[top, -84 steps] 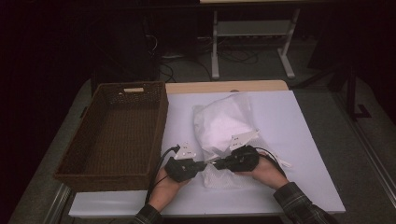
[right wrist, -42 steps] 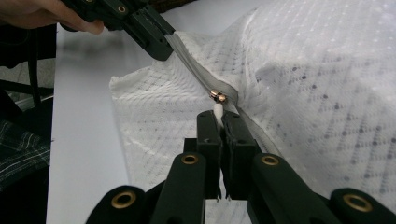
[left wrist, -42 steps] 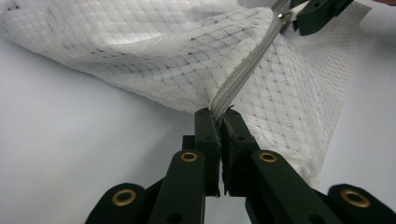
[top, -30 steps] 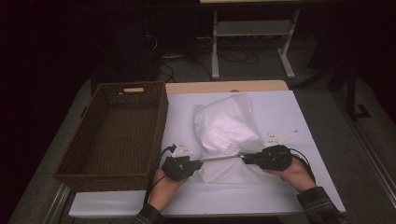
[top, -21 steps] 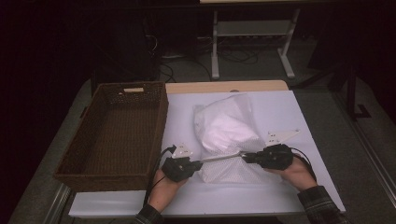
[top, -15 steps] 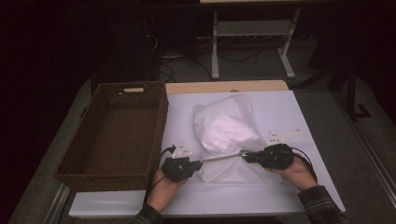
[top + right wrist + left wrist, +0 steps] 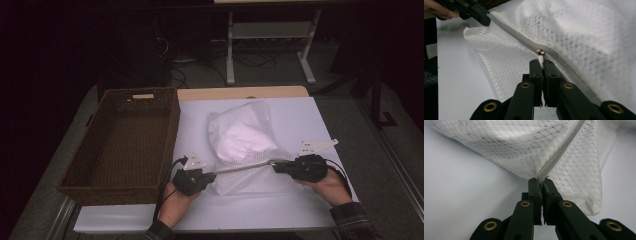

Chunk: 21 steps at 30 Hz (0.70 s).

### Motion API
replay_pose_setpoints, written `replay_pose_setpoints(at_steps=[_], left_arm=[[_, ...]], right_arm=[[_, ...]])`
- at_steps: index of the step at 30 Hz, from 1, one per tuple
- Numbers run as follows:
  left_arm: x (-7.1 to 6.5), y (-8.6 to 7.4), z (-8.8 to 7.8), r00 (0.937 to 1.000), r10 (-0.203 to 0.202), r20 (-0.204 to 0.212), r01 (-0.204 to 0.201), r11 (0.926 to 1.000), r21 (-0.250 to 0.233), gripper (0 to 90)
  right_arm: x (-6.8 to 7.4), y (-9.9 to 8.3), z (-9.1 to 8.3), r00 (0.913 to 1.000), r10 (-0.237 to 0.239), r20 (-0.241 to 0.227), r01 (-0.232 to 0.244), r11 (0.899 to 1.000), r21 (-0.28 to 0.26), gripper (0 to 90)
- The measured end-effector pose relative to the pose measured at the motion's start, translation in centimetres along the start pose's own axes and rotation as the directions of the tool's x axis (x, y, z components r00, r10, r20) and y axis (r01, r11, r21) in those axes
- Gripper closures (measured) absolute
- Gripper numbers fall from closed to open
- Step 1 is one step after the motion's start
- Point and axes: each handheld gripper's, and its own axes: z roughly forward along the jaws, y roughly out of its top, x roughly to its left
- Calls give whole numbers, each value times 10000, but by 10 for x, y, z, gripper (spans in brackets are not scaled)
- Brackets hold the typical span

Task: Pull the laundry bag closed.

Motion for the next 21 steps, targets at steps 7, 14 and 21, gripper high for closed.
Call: replay_pose_setpoints(at_steps=[7,14,21], left_arm=[[1,0,-2,10000,-43,-62,43,10000,-18,865],[1,0,-2,10000,-55,-80,55,10000,-8,865],[1,0,-2,9999,-89,-106,90,10000,10,865]], right_arm=[[-7,-9,-17,9988,258,419,-250,9995,-176,866],[-12,-18,-28,9961,482,742,-465,9986,-247,866],[-17,-25,-35,9922,663,1058,-646,9977,-200,866]])
